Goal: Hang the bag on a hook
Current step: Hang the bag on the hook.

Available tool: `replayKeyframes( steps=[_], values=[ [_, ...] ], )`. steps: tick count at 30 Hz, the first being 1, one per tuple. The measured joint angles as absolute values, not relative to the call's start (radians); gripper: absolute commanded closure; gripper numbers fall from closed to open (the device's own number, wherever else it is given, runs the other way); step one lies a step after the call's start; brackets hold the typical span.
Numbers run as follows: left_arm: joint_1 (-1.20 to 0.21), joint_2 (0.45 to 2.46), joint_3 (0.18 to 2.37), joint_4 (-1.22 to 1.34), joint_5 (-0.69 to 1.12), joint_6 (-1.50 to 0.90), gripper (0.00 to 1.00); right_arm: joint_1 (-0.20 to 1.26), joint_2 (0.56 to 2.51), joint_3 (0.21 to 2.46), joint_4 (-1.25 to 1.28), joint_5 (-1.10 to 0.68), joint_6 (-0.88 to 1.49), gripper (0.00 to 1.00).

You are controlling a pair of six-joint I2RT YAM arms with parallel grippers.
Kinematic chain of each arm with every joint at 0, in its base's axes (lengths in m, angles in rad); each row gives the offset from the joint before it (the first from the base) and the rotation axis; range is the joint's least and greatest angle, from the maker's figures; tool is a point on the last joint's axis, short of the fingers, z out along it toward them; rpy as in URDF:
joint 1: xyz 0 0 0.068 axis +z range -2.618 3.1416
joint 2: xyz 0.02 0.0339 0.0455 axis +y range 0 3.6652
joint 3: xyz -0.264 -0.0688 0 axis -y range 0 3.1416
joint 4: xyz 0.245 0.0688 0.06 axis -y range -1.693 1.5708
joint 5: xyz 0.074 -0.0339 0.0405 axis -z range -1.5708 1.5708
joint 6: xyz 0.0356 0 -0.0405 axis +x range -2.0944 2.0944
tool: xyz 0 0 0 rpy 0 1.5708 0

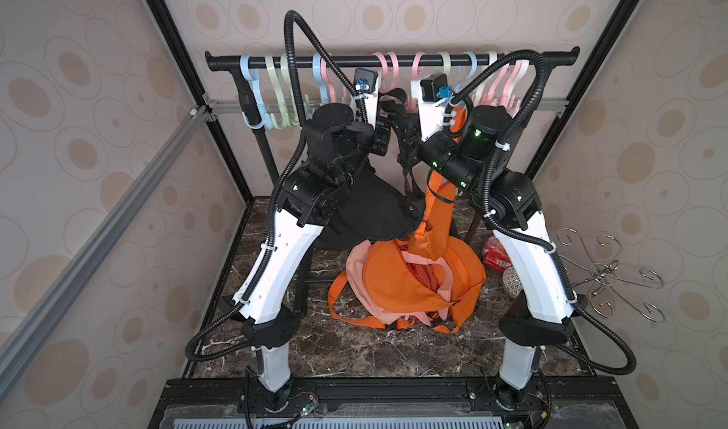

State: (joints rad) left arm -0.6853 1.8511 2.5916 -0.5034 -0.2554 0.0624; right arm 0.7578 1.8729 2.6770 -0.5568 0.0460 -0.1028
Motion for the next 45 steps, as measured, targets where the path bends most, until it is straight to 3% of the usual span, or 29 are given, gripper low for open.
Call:
replayKeyframes(
  steps=[15,29,45],
  values=[
    [-0.653,1.842,2.589,-0.504,-0.190,0.064,1.00,0.608,1.879,2.687,-0.550,-0.008,-0.030,1.00],
    [-0.609,1.851,2.541,-0.575,-0.148,0.060,1.00,0.607,1.881,2.527,-0.592,-0.094,-0.003,1.00],
    [-0.607,1.710,2.273,-0.471,-0.091,0.034,1.00,0.650,1.760,2.445,-0.589,-0.089,-0.025,1.00]
  ],
)
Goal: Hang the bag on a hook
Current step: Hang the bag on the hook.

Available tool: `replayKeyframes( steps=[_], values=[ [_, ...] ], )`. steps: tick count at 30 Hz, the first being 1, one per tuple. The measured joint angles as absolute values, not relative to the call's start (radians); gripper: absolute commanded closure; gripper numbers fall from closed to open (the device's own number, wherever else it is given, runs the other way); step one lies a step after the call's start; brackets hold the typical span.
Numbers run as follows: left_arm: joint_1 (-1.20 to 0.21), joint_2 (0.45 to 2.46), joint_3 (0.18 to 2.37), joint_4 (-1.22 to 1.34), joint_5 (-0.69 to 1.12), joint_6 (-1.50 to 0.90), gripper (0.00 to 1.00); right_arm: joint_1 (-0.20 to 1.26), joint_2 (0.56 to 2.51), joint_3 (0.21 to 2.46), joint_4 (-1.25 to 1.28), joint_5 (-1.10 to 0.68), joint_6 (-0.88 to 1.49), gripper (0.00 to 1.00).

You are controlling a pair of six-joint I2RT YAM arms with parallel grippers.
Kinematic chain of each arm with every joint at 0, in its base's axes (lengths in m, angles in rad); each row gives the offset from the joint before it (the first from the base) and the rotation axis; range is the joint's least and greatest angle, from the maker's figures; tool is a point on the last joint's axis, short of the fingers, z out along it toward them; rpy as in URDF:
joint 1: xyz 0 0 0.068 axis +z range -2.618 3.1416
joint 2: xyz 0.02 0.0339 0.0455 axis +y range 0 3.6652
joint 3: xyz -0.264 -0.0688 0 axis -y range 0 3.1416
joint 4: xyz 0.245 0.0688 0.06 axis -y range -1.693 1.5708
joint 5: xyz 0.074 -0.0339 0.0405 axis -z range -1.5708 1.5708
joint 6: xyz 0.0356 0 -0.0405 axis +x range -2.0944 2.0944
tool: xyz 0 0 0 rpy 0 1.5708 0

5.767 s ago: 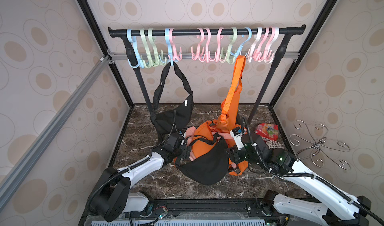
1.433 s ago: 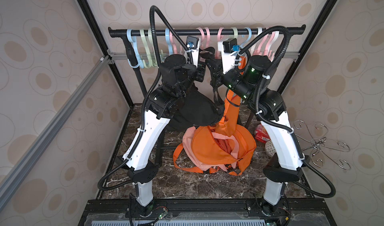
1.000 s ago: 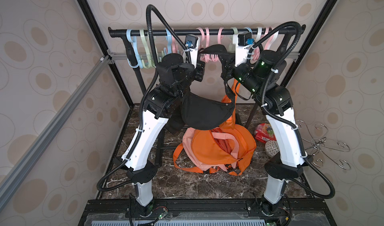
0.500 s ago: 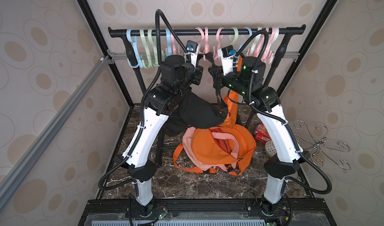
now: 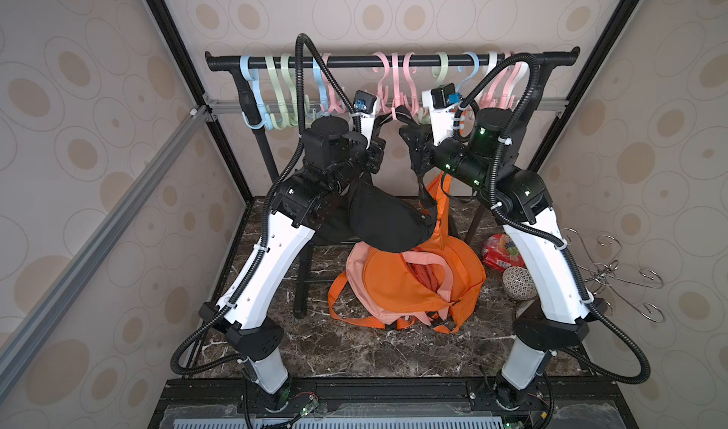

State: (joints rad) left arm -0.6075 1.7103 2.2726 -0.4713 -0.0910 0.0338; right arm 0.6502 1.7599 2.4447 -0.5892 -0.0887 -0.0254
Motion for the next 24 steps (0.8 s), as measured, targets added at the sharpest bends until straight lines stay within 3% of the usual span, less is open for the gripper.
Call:
replayKeyframes(
  steps=[5,13,24],
  values=[
    [-0.596,1.694,2.231,-0.455,-0.084,0.023,1.00,0.662,1.715,2.340,-0.555,-0.052,-0.046,0.90],
    [-0.542,1.618,2.073,-0.367,-0.056,-0.012,1.00,0.736,1.684,2.348,-0.510,-0.012,-0.115,0.97],
    [-0.480,1.545,2.000,-0.316,0.008,-0.051,1.00,0.833,1.743,2.449,-0.513,0.086,-0.234,0.94]
  ],
)
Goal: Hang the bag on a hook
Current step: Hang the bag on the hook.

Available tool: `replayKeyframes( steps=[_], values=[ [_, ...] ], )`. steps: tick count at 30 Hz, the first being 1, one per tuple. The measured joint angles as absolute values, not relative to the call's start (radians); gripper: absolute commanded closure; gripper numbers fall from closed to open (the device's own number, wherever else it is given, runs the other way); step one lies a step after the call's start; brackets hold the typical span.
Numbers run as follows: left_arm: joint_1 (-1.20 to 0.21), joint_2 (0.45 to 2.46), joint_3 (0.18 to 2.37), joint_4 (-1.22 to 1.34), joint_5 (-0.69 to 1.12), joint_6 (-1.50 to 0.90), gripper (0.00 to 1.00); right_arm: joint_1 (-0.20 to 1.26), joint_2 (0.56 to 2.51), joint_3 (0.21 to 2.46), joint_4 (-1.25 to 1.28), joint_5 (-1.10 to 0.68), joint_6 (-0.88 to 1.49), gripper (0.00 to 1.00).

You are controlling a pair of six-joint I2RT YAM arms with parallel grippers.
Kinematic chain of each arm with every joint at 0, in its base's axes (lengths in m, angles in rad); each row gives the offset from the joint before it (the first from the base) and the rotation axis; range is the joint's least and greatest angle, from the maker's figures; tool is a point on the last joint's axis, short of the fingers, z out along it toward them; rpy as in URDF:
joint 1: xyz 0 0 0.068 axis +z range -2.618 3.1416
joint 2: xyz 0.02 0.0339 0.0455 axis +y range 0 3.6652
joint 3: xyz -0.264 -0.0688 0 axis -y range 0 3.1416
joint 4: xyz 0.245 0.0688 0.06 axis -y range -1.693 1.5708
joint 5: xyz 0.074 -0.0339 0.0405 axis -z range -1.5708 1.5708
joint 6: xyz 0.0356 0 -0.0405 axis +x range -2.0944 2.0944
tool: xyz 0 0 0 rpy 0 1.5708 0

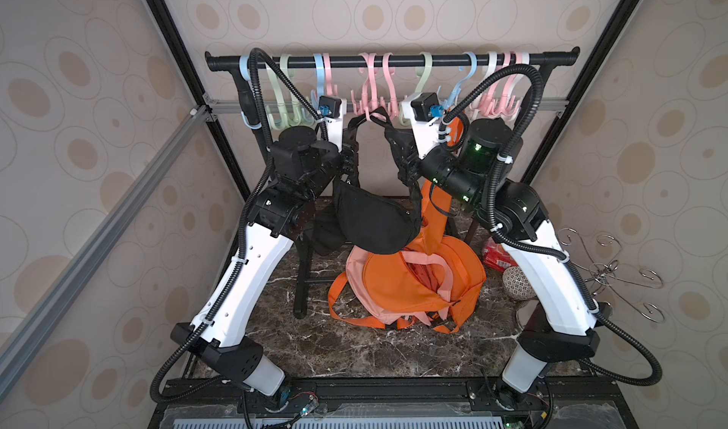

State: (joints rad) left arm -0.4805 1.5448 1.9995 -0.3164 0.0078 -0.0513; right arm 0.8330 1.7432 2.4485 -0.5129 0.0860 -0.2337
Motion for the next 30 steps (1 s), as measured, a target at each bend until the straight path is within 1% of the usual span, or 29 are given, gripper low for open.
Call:
replayKeyframes(
  steps=[2,5,9,14,16,20,22,23,24,26,28,30],
  values=[
    [-0.472,1.547,1.997,-0.317,0.019,-0.055,1.00,0.864,1.766,2.474,-0.514,0.138,-0.285,0.91],
    [-0.462,1.548,1.990,-0.325,0.021,-0.058,1.00,0.930,1.798,2.497,-0.502,0.237,-0.398,0.78],
    [-0.443,1.560,1.979,-0.339,0.022,-0.066,1.00,0.996,1.866,2.586,-0.496,0.324,-0.509,0.74],
    [-0.440,1.575,1.979,-0.347,0.029,-0.072,1.00,0.992,1.893,2.631,-0.474,0.411,-0.585,0.69],
    [-0.440,1.575,1.979,-0.349,0.029,-0.073,1.00,0.990,1.882,2.614,-0.459,0.443,-0.598,0.64],
    [-0.440,1.566,1.968,-0.348,0.026,-0.075,1.00,0.987,1.802,2.467,-0.427,0.482,-0.604,0.53],
    [-0.440,1.557,1.954,-0.347,0.019,-0.076,1.00,0.977,1.761,2.399,-0.426,0.489,-0.587,0.50],
    [-0.440,1.552,1.946,-0.345,0.015,-0.076,0.98,0.969,1.752,2.391,-0.431,0.490,-0.572,0.50],
    [-0.440,1.545,1.938,-0.345,0.011,-0.077,0.92,0.952,1.747,2.393,-0.443,0.488,-0.547,0.50],
    [-0.440,1.528,1.922,-0.342,0.002,-0.080,0.77,0.910,1.736,2.402,-0.471,0.486,-0.493,0.49],
    [-0.439,1.499,1.895,-0.332,-0.005,-0.081,0.58,0.863,1.718,2.404,-0.501,0.482,-0.439,0.47],
    [-0.438,1.472,1.871,-0.322,-0.007,-0.088,0.45,0.830,1.700,2.405,-0.524,0.480,-0.398,0.46]
  ],
)
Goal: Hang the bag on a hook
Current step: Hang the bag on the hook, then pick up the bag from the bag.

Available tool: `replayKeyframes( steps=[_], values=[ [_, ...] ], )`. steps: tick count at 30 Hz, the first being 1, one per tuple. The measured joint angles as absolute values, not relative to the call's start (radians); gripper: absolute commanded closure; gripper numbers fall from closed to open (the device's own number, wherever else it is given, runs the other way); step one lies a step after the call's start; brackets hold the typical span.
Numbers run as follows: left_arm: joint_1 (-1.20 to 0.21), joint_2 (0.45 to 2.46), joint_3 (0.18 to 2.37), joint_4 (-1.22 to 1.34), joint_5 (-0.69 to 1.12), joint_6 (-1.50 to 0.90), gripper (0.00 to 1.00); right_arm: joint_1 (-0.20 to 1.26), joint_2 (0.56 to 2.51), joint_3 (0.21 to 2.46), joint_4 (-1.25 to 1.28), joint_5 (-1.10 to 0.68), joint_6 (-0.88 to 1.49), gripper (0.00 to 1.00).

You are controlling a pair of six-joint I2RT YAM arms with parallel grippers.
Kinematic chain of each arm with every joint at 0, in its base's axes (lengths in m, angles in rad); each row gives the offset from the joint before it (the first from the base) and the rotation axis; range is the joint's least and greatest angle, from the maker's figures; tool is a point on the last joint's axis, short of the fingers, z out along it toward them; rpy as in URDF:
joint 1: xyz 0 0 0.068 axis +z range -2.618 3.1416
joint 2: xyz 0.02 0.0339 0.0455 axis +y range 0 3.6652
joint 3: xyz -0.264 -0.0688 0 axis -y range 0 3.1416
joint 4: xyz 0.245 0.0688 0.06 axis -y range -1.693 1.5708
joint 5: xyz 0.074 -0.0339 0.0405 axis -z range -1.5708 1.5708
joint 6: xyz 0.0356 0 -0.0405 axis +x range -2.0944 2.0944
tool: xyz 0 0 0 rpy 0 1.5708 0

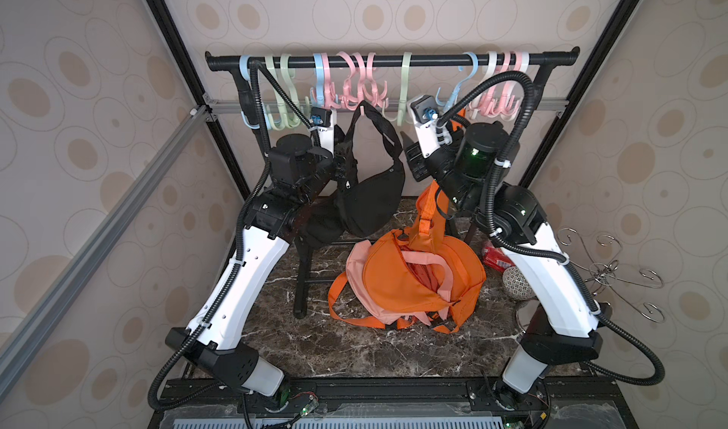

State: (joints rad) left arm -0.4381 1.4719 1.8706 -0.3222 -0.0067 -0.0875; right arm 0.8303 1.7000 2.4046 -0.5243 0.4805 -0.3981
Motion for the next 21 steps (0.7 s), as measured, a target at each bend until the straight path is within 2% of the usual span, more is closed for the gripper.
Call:
replayKeyframes(
  steps=[3,10,21],
  values=[
    [-0.438,1.436,1.850,-0.305,-0.002,-0.099,0.38,0.818,1.673,2.406,-0.563,0.460,-0.342,0.45],
    [-0.438,1.348,1.787,-0.281,0.015,-0.107,0.36,0.818,1.560,2.242,-0.578,0.382,-0.258,0.42],
    [-0.456,1.147,1.477,-0.189,0.071,-0.106,0.30,0.806,1.422,1.945,-0.559,0.345,-0.153,0.40]
  ],
)
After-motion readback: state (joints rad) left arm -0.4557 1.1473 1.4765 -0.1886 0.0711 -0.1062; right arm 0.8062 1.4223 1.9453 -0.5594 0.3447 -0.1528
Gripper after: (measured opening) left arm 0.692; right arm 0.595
